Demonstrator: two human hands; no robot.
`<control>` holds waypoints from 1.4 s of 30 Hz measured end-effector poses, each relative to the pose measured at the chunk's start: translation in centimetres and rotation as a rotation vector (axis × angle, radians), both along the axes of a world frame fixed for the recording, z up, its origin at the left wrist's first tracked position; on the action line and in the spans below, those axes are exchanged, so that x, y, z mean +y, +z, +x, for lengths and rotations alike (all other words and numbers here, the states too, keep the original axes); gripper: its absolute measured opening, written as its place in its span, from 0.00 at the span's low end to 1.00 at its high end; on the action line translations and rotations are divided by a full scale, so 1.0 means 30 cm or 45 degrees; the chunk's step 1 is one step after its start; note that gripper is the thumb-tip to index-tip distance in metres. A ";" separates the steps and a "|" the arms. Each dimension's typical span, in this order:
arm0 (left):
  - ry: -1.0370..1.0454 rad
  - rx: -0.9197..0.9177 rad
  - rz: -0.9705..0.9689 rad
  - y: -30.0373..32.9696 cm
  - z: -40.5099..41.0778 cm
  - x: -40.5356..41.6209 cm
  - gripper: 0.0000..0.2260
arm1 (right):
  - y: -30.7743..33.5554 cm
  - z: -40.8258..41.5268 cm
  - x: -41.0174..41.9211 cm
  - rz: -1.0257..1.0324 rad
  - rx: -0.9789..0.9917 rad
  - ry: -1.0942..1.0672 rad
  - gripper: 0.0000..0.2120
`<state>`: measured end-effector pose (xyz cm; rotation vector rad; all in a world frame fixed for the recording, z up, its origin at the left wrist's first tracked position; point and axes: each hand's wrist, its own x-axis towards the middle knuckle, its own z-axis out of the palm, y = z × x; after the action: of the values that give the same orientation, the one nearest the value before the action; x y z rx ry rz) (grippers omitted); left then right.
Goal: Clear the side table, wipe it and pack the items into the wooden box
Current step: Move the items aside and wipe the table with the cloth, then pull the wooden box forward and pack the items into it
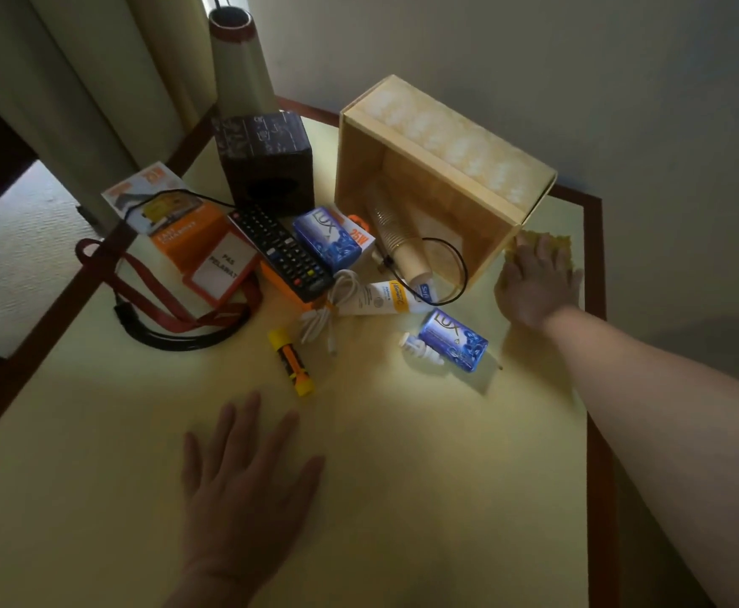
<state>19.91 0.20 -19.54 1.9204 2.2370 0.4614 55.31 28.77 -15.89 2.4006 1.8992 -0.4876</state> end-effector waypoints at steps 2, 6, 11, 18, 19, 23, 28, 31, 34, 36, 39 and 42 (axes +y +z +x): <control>-0.008 -0.002 -0.017 -0.006 -0.006 -0.001 0.31 | 0.024 -0.027 -0.026 0.062 0.033 -0.052 0.27; -0.040 -0.015 -0.048 -0.003 -0.019 -0.004 0.29 | 0.071 -0.097 -0.115 0.063 0.134 -0.223 0.26; -0.032 -0.118 -0.030 0.016 -0.024 -0.008 0.30 | 0.211 -0.205 -0.272 0.101 0.554 -0.520 0.31; 0.140 -0.509 0.474 0.190 -0.032 0.146 0.17 | 0.390 -0.280 -0.327 0.083 0.848 -0.635 0.39; 0.093 -0.551 0.539 0.245 -0.018 0.211 0.16 | 0.412 -0.289 -0.315 0.110 0.908 -0.650 0.40; -0.098 -0.606 0.383 0.457 0.028 0.553 0.22 | 0.479 -0.330 -0.249 0.144 1.026 -0.668 0.44; -0.194 -0.480 0.006 0.615 0.037 0.941 0.37 | 0.514 -0.370 -0.173 0.131 1.081 -0.703 0.45; -0.197 -0.360 -0.310 0.644 0.036 1.077 0.36 | 0.515 -0.384 -0.151 0.112 1.064 -0.734 0.44; -0.210 -0.423 -0.526 0.623 0.033 1.144 0.32 | 0.524 -0.396 -0.142 0.071 1.077 -0.750 0.45; -0.234 -0.572 -0.562 0.614 0.033 1.156 0.34 | 0.535 -0.398 -0.143 0.057 1.123 -0.762 0.47; -0.275 -0.781 -0.447 0.619 0.040 1.144 0.30 | 0.548 -0.396 -0.166 0.100 1.186 -0.785 0.48; -0.344 -0.908 -0.281 0.646 0.051 1.108 0.22 | 0.548 -0.393 -0.198 0.217 1.247 -0.774 0.51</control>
<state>21.42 33.42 -0.15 1.5728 1.4881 0.6869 43.51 22.85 0.56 3.1637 1.3116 -1.8794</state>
